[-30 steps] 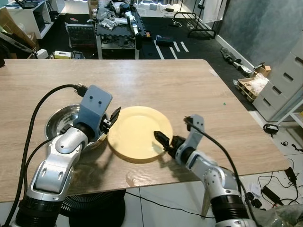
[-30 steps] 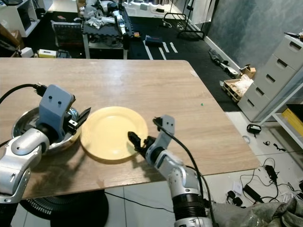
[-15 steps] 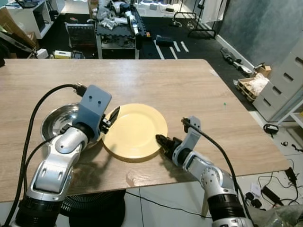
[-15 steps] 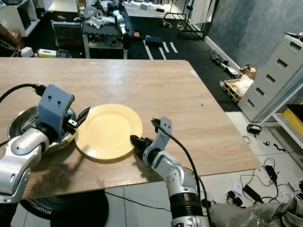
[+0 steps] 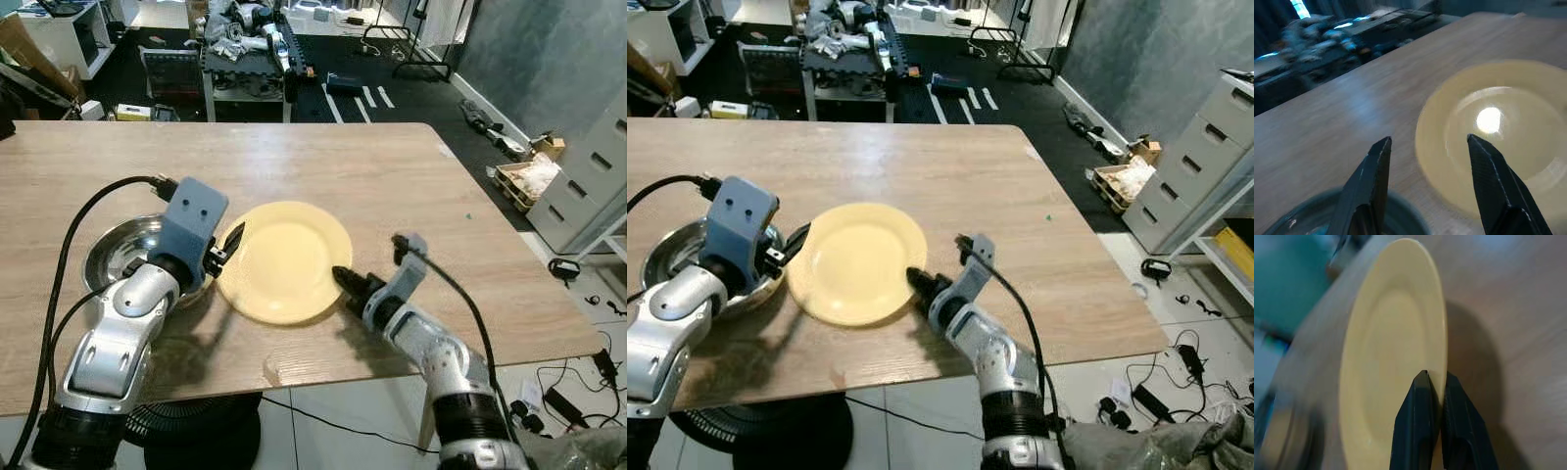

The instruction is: Setting the table

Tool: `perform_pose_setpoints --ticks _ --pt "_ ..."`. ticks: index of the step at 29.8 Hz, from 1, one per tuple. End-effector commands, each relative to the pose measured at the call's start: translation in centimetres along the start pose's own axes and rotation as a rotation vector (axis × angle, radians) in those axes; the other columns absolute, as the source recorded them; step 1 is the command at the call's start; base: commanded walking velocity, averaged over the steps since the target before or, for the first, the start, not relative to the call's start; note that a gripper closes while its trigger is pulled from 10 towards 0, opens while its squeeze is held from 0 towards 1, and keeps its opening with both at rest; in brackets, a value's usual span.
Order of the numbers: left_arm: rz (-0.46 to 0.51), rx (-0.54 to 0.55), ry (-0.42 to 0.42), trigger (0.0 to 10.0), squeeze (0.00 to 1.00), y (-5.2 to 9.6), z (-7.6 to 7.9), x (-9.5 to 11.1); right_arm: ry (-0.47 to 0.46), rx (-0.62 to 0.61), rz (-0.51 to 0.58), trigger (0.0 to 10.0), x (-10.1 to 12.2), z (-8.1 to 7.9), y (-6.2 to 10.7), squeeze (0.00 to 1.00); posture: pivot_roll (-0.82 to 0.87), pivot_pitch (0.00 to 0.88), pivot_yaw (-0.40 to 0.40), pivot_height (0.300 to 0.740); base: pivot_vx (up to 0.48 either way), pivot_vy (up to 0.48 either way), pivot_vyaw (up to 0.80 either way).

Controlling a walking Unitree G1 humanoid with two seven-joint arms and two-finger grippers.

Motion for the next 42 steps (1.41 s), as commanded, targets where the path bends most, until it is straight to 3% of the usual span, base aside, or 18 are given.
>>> perform_pose_setpoints --ticks 1,2,3,7,8,12,14,15,18,22,26,31,33,40,41,42 --pt "0.035 -0.074 0.021 10.0 0.0 0.1 0.3 0.8 -0.039 -0.077 0.084 10.0 2.1 2.1 0.4 0.0 0.05 0.05 -0.008 0.74 0.0 0.0 0.0" --pt "0.04 -0.088 0.022 10.0 0.0 0.1 0.3 0.9 -0.044 -0.081 0.102 10.0 2.6 2.1 0.5 0.0 0.05 0.05 -0.008 0.74 0.0 0.0 0.0" --pt "0.047 -0.203 0.009 10.0 0.0 -0.1 1.0 1.3 -0.051 -0.114 0.172 10.0 4.8 2.9 0.7 0.0 0.05 0.054 0.003 0.74 0.0 0.0 0.0" --pt "0.051 -0.297 -0.007 10.0 0.0 -0.3 1.8 1.4 -0.043 -0.154 0.22 10.0 6.3 3.7 1.0 0.0 0.04 0.059 0.011 0.74 0.0 0.0 0.0" --pt "0.059 -0.399 0.015 10.0 0.0 -0.5 2.8 1.6 -0.04 -0.198 0.262 10.0 7.4 4.7 1.5 0.0 0.04 0.059 0.015 0.74 0.0 0.0 0.0" --pt "0.081 -0.534 0.011 10.0 0.0 -0.7 4.3 2.3 -0.044 -0.263 0.326 10.0 9.1 6.2 2.3 0.0 0.02 0.063 0.023 0.74 0.0 0.0 0.0" --pt "0.103 -0.628 0.009 10.0 0.0 -0.4 5.3 2.9 -0.036 -0.322 0.361 10.0 10.0 7.6 3.1 0.0 0.02 0.066 0.029 0.74 0.0 0.0 0.0" --pt "0.11 -0.696 -0.035 10.0 0.0 -0.2 6.1 3.2 -0.036 -0.38 0.389 10.0 10.6 9.1 4.1 0.0 0.01 0.067 0.034 0.74 0.0 0.0 0.0" --pt "0.109 -0.722 -0.073 10.0 0.0 -0.2 6.5 3.1 -0.044 -0.405 0.401 10.0 10.9 10.0 4.6 0.0 0.01 0.068 0.036 0.74 0.0 0.0 0.0" --pt "0.139 -0.758 -0.092 10.0 0.0 -0.3 7.2 3.9 -0.057 -0.495 0.445 10.0 11.8 12.4 6.4 0.0 0.01 0.072 0.045 0.74 0.0 0.0 0.0" --pt "0.16 -0.747 -0.089 10.0 0.0 -0.6 6.9 4.4 -0.031 -0.519 0.452 10.0 12.5 13.2 7.4 0.0 0.0 0.073 0.048 0.74 0.0 0.0 0.0" --pt "0.16 -0.728 -0.095 10.0 0.0 -1.0 6.5 4.4 0.01 -0.509 0.423 10.0 12.4 13.1 7.3 0.0 0.0 0.07 0.05 0.74 0.0 0.0 0.0" --pt "0.163 -0.721 -0.094 10.0 0.0 -1.1 6.5 4.4 0.017 -0.507 0.428 10.0 12.5 13.0 7.3 1.0 0.0 0.067 0.05 0.74 0.0 0.0 0.0" --pt "0.166 -0.718 -0.097 10.0 0.0 -1.3 6.6 4.3 0.074 -0.486 0.429 10.0 13.0 12.2 7.1 1.0 0.0 0.063 0.051 0.74 0.0 0.0 0.0" --pt "0.167 -0.718 -0.096 10.0 0.0 -1.3 6.5 4.3 0.087 -0.486 0.436 10.0 13.2 12.1 7.2 0.0 0.0 0.062 0.051 0.74 0.0 0.0 0.0" --pt "0.168 -0.716 -0.096 10.0 0.0 -1.3 6.5 4.3 0.104 -0.488 0.451 10.0 13.6 12.0 7.5 0.0 0.0 0.062 0.051 0.74 0.0 0.0 0.0"
Point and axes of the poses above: a point about 5 cm out from each wrist's last joint towards the gripper, its own y axis pointing back from the gripper into the wrist, its own x axis along the axis of the wrist's last joint, z = x × y, the point moved 6 cm from there along -y, pointing out of the wrist towards the gripper, and after that the axes turned 6 degrees about -y, right-handed, at the moved point
